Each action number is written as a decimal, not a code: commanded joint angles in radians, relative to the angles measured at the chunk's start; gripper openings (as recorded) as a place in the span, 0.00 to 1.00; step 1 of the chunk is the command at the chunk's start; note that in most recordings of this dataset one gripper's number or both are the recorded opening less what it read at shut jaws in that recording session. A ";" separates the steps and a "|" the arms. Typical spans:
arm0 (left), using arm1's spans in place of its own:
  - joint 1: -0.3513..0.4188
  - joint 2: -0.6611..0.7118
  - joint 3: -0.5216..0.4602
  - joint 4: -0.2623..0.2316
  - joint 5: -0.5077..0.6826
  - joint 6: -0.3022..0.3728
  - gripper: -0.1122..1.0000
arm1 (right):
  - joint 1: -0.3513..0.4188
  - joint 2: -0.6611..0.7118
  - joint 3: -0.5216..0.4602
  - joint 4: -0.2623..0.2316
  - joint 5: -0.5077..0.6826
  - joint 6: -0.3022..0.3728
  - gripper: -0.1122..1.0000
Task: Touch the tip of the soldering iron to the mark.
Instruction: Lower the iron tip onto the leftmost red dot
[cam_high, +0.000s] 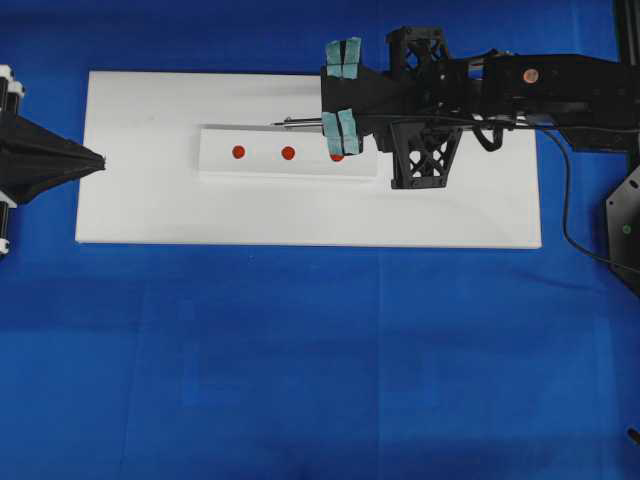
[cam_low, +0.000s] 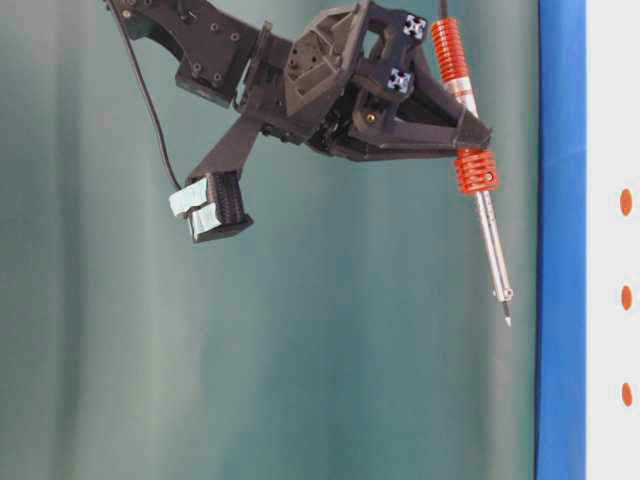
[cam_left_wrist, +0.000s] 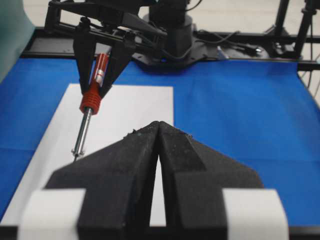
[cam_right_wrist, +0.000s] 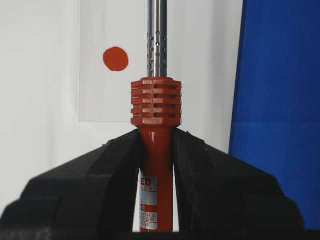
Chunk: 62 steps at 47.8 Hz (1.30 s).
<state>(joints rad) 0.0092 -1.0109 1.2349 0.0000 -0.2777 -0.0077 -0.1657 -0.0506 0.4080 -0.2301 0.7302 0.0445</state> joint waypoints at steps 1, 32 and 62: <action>0.002 0.005 -0.011 0.002 -0.003 0.000 0.10 | 0.000 -0.012 -0.025 0.002 -0.003 0.002 0.16; 0.002 0.005 -0.009 0.002 -0.003 0.000 0.10 | 0.005 -0.006 -0.025 0.017 -0.018 0.005 0.16; 0.002 0.005 -0.011 0.002 -0.003 0.002 0.10 | 0.009 0.141 -0.060 0.034 -0.129 0.014 0.16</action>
<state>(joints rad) 0.0077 -1.0109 1.2349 0.0000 -0.2761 -0.0077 -0.1580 0.0905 0.3804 -0.1994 0.6151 0.0568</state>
